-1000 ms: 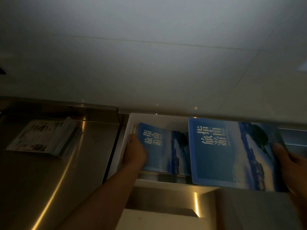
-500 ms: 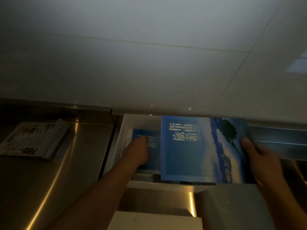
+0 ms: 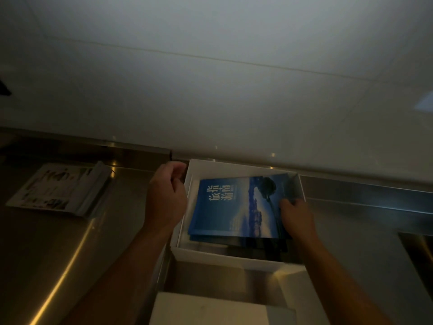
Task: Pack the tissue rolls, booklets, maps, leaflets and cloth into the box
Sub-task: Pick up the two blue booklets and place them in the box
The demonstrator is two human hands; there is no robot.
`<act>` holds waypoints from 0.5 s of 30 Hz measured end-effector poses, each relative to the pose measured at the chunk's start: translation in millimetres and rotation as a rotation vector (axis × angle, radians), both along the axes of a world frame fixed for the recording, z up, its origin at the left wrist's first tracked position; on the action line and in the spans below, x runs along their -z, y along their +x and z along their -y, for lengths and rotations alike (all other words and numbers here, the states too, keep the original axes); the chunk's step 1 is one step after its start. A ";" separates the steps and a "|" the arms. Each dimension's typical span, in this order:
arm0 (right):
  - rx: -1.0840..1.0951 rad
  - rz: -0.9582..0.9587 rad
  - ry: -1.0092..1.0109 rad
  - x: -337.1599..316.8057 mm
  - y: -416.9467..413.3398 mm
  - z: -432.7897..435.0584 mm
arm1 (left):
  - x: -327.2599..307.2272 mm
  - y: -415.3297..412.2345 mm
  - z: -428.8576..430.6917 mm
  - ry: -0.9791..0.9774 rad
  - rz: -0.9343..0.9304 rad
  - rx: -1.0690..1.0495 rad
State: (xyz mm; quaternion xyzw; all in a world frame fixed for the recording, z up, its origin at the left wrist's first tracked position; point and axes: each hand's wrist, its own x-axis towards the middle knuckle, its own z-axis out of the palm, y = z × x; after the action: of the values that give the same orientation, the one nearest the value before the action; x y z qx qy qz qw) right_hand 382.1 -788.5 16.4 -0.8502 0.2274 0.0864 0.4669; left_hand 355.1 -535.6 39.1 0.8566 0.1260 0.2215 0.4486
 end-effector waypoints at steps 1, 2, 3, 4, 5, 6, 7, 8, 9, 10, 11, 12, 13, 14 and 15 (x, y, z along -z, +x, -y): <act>-0.011 -0.020 -0.038 3.9 1.7 -2.5 | 0.7 -2.0 0.0 -0.009 -0.008 -0.003; -0.029 -0.038 -0.089 8.1 3.4 -4.4 | 0.9 -3.5 0.7 -0.020 -0.013 -0.007; -0.049 -0.061 -0.149 12.0 3.6 -5.7 | 1.2 -5.0 1.8 -0.029 -0.015 -0.009; -0.061 -0.085 -0.211 15.7 3.6 -7.0 | 1.5 -6.4 3.5 -0.032 -0.016 -0.008; -0.062 -0.102 -0.265 19.8 3.4 -8.0 | 2.0 -7.7 5.7 -0.029 -0.015 -0.005; -0.060 -0.107 -0.308 23.4 2.7 -9.1 | 2.5 -8.9 8.2 -0.023 -0.014 0.002; -0.064 -0.101 -0.350 27.0 1.8 -10.6 | 3.0 -10.1 10.9 -0.015 -0.012 0.014; -0.076 -0.086 -0.393 29.5 1.4 -12.4 | 3.3 -11.5 13.9 -0.005 -0.008 0.033; -0.093 -0.064 -0.438 30.9 1.4 -14.5 | 3.8 -13.1 16.9 0.009 0.001 0.061; -0.117 -0.046 -0.482 31.9 1.9 -15.6 | 4.5 -14.8 19.7 0.023 0.013 0.093; -0.152 -0.038 -0.528 32.0 2.7 -16.8 | 5.5 -16.8 22.1 0.038 0.025 0.122; -0.194 -0.040 -0.579 32.0 3.6 -17.6 | 6.6 -18.6 24.3 0.049 0.032 0.144; -0.238 -0.049 -0.634 31.8 3.7 -18.2 | 7.8 -20.9 26.2 0.057 0.034 0.158; -0.285 -0.066 -0.687 31.2 3.3 -19.4 | 8.7 -23.1 27.8 0.060 0.032 0.165; -0.337 -0.092 -0.744 30.5 2.1 -20.7 | 9.2 -25.4 29.3 0.058 0.028 0.169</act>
State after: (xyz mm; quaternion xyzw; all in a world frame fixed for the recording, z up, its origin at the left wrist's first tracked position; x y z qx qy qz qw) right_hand 384.3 -767.8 -14.1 -0.9817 0.1212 0.1115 0.0961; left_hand 329.7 -564.9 29.9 0.8737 0.0407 0.1982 0.4425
